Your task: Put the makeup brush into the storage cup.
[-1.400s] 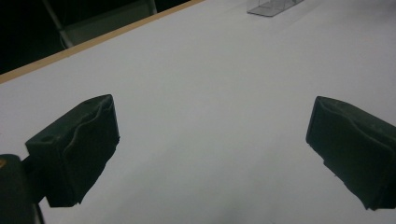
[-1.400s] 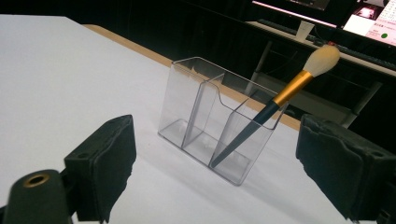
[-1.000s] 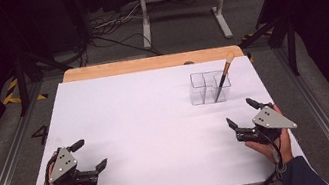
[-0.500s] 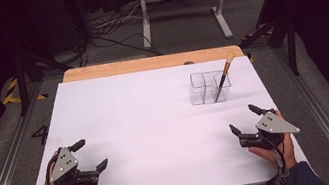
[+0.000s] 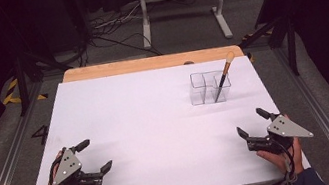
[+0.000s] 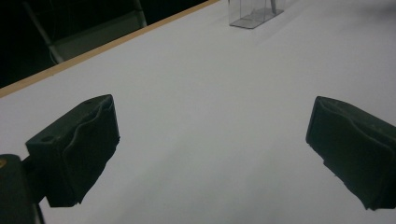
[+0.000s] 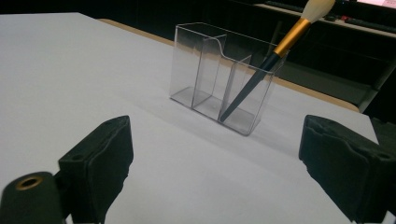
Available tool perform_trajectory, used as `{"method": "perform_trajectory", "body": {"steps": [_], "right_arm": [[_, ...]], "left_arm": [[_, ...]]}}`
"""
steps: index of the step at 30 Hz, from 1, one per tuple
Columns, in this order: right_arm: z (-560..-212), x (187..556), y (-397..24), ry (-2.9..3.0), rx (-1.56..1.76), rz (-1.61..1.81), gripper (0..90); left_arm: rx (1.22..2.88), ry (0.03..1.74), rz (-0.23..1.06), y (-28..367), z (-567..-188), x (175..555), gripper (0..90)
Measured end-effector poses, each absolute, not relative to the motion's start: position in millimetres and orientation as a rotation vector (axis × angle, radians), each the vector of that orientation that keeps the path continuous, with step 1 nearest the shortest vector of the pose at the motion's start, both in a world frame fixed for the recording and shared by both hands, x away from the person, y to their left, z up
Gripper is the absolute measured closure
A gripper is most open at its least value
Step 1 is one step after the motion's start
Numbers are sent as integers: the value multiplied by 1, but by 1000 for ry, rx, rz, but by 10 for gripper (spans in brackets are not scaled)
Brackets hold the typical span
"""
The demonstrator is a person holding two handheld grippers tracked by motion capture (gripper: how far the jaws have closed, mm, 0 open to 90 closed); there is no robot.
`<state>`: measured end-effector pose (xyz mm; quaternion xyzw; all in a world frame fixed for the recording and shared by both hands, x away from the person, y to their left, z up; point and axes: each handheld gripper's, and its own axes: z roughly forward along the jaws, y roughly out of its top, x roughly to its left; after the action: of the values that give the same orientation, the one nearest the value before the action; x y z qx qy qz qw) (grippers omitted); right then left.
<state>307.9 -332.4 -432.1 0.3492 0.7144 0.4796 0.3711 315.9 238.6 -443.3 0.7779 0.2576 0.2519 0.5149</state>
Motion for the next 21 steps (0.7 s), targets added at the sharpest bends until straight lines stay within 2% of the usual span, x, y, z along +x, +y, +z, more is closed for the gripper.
{"method": "perform_trajectory", "body": {"steps": [21], "right_arm": [[-432,309,-328,1846,896,1249,99]], "left_arm": [[1881,618,595,239,-445,315,31]]}}
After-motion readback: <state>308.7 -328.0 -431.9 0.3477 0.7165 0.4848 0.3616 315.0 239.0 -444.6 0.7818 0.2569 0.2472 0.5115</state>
